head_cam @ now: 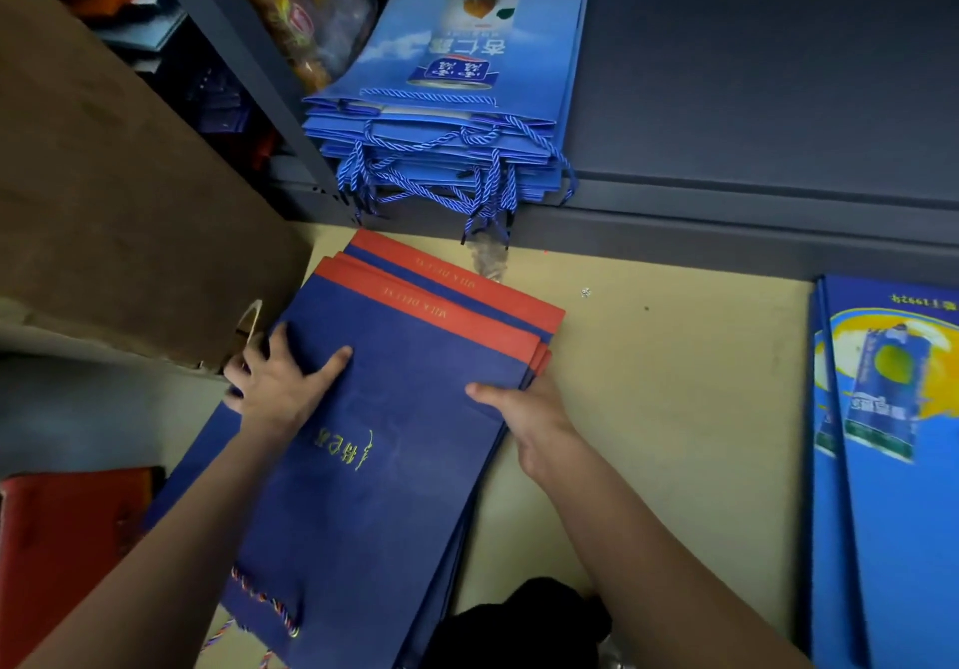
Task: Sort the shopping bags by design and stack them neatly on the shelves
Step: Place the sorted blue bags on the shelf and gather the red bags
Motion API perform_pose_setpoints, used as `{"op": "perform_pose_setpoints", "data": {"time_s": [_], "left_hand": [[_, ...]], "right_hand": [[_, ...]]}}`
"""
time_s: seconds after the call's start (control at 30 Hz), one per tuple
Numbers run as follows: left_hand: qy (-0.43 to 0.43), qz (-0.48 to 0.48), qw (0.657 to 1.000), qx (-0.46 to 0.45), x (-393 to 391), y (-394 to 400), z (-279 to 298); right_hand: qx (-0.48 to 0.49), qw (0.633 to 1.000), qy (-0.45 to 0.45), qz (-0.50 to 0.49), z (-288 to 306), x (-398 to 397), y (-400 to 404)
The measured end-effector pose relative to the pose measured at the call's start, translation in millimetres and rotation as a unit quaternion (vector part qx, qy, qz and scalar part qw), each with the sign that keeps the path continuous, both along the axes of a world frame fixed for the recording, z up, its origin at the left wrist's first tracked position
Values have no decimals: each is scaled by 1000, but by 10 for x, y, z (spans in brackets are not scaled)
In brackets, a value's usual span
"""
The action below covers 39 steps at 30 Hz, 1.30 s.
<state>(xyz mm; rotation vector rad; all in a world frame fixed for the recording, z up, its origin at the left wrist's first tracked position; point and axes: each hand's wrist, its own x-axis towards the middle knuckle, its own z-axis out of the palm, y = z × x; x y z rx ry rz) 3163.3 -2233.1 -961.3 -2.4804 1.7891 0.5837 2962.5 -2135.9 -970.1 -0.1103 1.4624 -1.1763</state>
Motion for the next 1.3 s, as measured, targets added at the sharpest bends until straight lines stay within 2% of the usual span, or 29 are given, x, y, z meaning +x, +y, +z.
{"op": "perform_pose_setpoints", "data": {"time_s": [0.07,0.17,0.3,0.37,0.47,0.57,0.7,0.8,0.93,1.0,1.03,1.13,1.3], "left_hand": [[35,7,999,-10,-4,5,29],[98,1,994,-46,-146,54,95],[144,-90,982,-79,-558,162,97],[197,-132,970,-44,-818,210,57],[259,-187,946,63,-1235,312,-48],[345,-162,908,172,-1623,422,-124],[396,-182,874,214,-2125,662,-130],[391,-236,865,209,-2377,848,-115],[307,-249,897,198,-2496,1022,-168],[293,-249,901,200,-2428,1091,-152],[318,-244,891,214,-2359,1115,-128],[454,-206,829,252,-2209,1223,-6],[474,-292,822,114,-2297,1479,218]], "right_hand": [[-3,999,37,26,87,-18,14],[-31,995,96,-4,241,-158,14],[-59,978,196,-42,400,-823,245],[-56,973,220,-44,499,-1259,509],[-47,983,175,-43,707,-1855,912],[-17,988,147,-37,877,-2370,1202],[27,989,135,-58,900,-2806,1407],[62,980,170,-85,776,-2907,1512],[34,983,175,-48,555,-2734,1847],[19,984,172,-28,436,-2629,2073],[13,985,169,-14,383,-2589,2169],[7,985,172,-9,281,-2536,2370],[-34,967,245,-63,553,-2656,2493]]}}
